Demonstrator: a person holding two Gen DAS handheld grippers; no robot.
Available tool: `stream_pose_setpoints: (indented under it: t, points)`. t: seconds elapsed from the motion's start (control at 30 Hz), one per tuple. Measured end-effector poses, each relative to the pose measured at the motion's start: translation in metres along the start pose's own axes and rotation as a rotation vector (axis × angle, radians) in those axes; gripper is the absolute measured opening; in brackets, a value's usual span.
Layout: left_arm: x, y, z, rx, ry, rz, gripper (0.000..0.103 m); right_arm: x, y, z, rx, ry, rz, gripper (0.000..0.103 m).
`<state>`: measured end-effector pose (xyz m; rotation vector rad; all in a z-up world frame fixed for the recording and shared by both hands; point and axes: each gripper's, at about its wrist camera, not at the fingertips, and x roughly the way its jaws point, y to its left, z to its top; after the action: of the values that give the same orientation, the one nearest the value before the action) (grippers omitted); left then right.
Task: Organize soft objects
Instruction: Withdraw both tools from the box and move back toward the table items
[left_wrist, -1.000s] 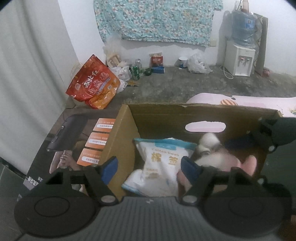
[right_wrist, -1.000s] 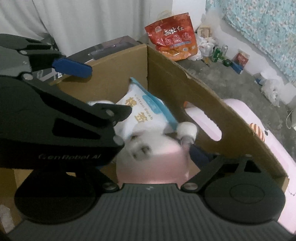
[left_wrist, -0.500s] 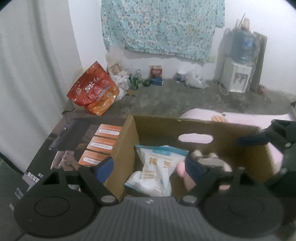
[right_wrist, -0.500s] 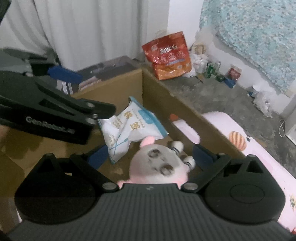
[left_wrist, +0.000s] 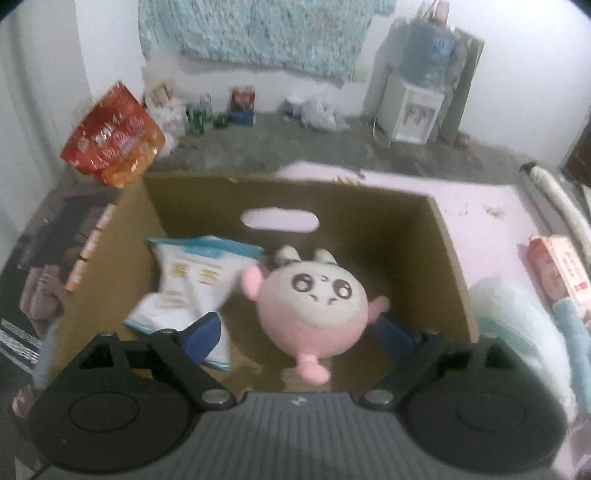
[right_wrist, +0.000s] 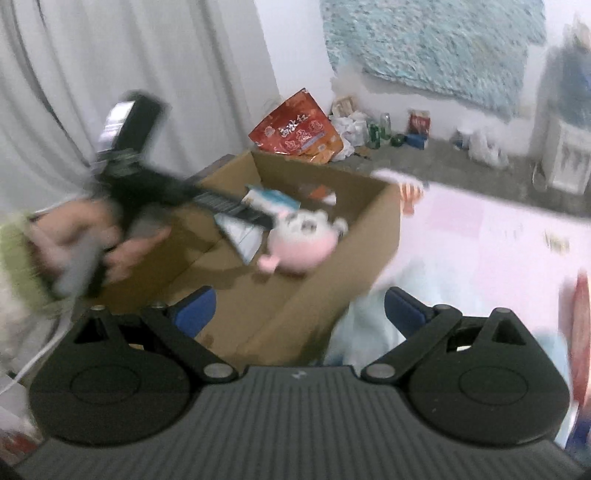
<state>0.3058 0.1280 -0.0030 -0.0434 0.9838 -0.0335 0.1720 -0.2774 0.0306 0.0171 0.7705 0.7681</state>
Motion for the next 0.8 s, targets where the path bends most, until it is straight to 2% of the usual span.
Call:
stream_pose_setpoints:
  t: [0.2, 0.37, 0.63, 0.8]
  points:
    - [0.054, -0.004, 0.014, -0.111, 0.094, 0.051, 0.092, -0.042, -0.020, -0.071, 0.156, -0.034, -0.009, 0.098]
    - [0.080, -0.004, 0.019, -0.182, 0.139, 0.054, 0.092, -0.055, -0.036, -0.102, 0.231, -0.041, -0.062, 0.098]
    - [0.077, -0.019, 0.018, -0.134, 0.089, 0.115, 0.085, -0.052, -0.059, -0.122, 0.309, -0.033, -0.065, 0.098]
    - [0.064, -0.021, 0.015, -0.090, 0.032, 0.187, 0.085, -0.047, -0.060, -0.112, 0.312, -0.039, -0.054, 0.098]
